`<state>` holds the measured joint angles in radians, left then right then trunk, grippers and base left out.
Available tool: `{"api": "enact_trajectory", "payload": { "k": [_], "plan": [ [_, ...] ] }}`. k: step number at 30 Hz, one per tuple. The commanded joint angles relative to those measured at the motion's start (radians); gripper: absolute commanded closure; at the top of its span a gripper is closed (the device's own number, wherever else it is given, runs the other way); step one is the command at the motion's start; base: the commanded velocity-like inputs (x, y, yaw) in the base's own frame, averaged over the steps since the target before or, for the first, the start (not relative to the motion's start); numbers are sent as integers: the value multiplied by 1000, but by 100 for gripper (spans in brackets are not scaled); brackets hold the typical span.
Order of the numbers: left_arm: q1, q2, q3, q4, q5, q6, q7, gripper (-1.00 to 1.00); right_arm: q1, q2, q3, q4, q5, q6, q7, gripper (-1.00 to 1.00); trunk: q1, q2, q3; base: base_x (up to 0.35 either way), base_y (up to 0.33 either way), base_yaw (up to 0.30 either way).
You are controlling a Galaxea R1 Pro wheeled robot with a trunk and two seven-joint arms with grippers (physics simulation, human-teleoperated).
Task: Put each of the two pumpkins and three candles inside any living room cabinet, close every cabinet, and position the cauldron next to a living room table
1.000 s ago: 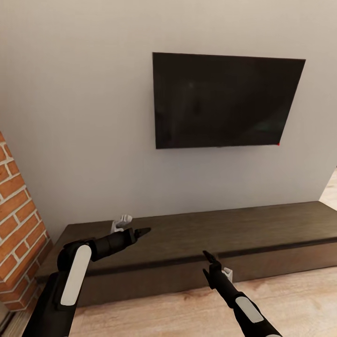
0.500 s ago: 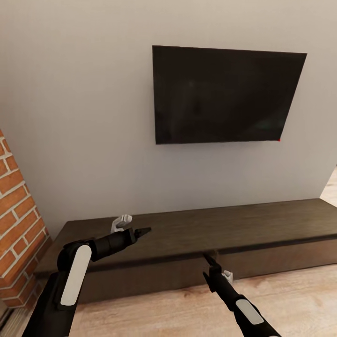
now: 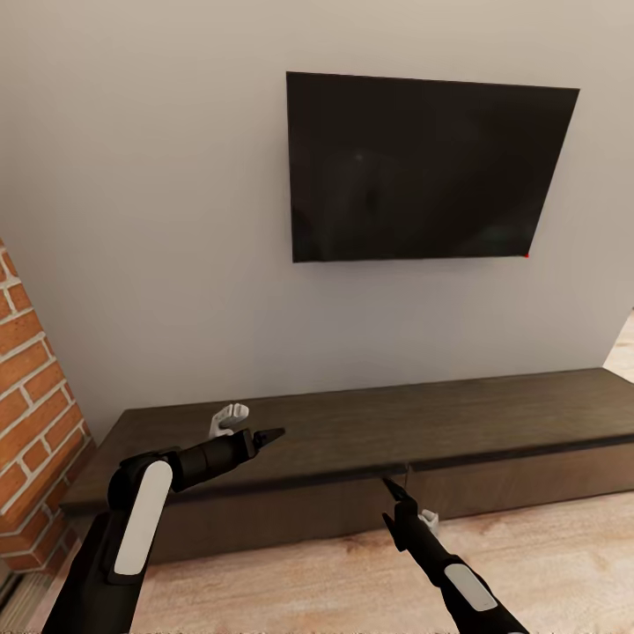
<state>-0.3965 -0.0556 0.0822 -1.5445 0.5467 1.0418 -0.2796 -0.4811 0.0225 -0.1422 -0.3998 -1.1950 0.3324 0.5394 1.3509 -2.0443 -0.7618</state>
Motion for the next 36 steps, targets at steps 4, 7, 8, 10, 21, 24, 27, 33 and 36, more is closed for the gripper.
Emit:
{"api": "enact_trajectory", "payload": {
  "k": [4,7,8,10,21,24,27,33,36],
  "plan": [
    [-1,-1,2,0,-8,5,-11,-100,-1,1,-6,2,-8,9,0,-100,15,-29,-14,0,0,0],
    [-1,-1,2,0,-8,5,-12,-100,-1,1,-7,2,-8,9,0,-100,27,-50,-23,0,0,0],
    [-1,-1,1,0,-8,5,-12,-100,-1,2,-10,2,-8,9,0,-100,31,-57,-26,0,0,0],
    [-1,-1,1,0,-8,5,-17,-100,-1,3,-26,2,-7,8,1,-100,38,-71,-32,0,0,0],
    [-1,-1,1,1,-8,5,-28,-100,-1,7,-53,0,-7,7,6,-100,80,-148,-67,0,0,0],
    [-1,-1,1,1,-8,5,-29,-100,-1,6,-54,-1,-8,7,15,-100,92,-169,-76,0,0,0],
    [-1,-1,1,0,-8,5,-30,-100,-1,5,-53,-2,-7,8,31,-100,103,-190,-86,0,0,0],
    [-1,-1,1,1,-8,5,-30,-100,-1,2,-45,-1,-3,8,105,-100,126,-232,-104,0,0,0],
    [-1,-1,0,1,-8,5,-30,-100,-1,1,-43,-1,0,8,124,-100,138,-253,-114,0,0,0]
  ]
}}
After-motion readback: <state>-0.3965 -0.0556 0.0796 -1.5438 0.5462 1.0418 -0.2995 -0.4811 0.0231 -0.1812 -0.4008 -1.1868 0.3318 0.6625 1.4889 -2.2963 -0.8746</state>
